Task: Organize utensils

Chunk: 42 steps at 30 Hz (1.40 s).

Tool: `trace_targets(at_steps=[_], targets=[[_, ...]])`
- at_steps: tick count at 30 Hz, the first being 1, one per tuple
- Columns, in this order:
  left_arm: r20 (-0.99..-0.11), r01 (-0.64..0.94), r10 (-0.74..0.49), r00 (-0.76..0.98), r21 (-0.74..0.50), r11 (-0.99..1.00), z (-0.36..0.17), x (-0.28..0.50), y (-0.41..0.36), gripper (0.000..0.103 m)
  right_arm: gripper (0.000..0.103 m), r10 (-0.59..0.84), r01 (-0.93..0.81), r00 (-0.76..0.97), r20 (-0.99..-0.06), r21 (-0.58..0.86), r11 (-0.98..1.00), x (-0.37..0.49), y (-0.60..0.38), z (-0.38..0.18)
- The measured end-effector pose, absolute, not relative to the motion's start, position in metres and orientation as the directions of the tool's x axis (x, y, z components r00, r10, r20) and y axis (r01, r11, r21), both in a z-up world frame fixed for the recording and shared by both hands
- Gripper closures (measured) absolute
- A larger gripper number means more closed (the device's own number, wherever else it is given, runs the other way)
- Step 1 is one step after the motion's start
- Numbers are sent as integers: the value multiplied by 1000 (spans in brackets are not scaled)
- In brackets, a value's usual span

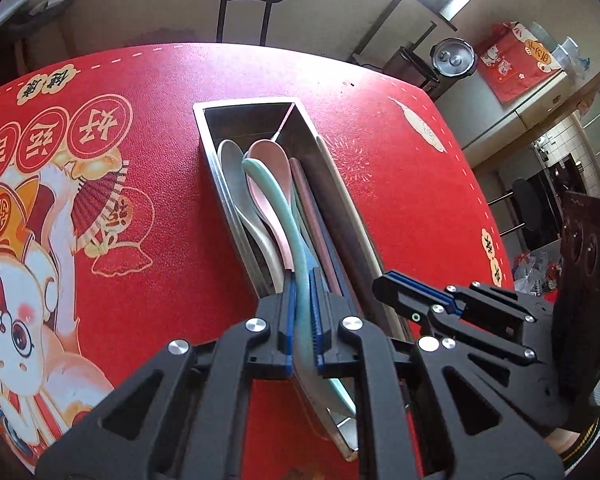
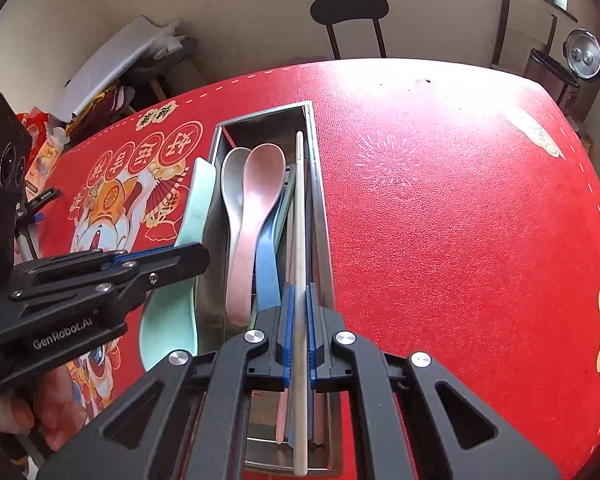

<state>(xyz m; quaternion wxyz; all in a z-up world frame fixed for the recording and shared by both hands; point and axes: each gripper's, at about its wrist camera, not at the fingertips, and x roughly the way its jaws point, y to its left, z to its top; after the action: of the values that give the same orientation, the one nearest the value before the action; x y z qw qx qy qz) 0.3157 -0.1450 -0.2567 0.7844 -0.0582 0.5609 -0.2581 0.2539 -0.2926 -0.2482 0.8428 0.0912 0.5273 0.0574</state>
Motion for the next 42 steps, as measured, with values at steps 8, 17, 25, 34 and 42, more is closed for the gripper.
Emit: trace_targets(at_steps=[8, 17, 25, 34, 42], targets=[[-867, 329, -441, 233, -356, 875, -269, 332, -152, 90, 97, 209, 27, 410, -888, 241, 970, 258, -296, -259], [-847, 354, -467, 256, -368, 860, -255, 324, -147, 75, 96, 158, 28, 423, -893, 187, 982, 252, -292, -240], [-838, 376, -434, 329, -305, 875, -217, 309, -124, 65, 96, 118, 33, 455, -882, 150, 988, 237, -289, -209], [-805, 404, -427, 411, -259, 877, -164, 279, -96, 56, 78, 92, 25, 530, -843, 124, 992, 205, -280, -160], [-734, 446, -426, 529, -187, 875, -103, 230, -66, 45, 33, 43, 53, 629, -776, 98, 994, 166, -273, -101]])
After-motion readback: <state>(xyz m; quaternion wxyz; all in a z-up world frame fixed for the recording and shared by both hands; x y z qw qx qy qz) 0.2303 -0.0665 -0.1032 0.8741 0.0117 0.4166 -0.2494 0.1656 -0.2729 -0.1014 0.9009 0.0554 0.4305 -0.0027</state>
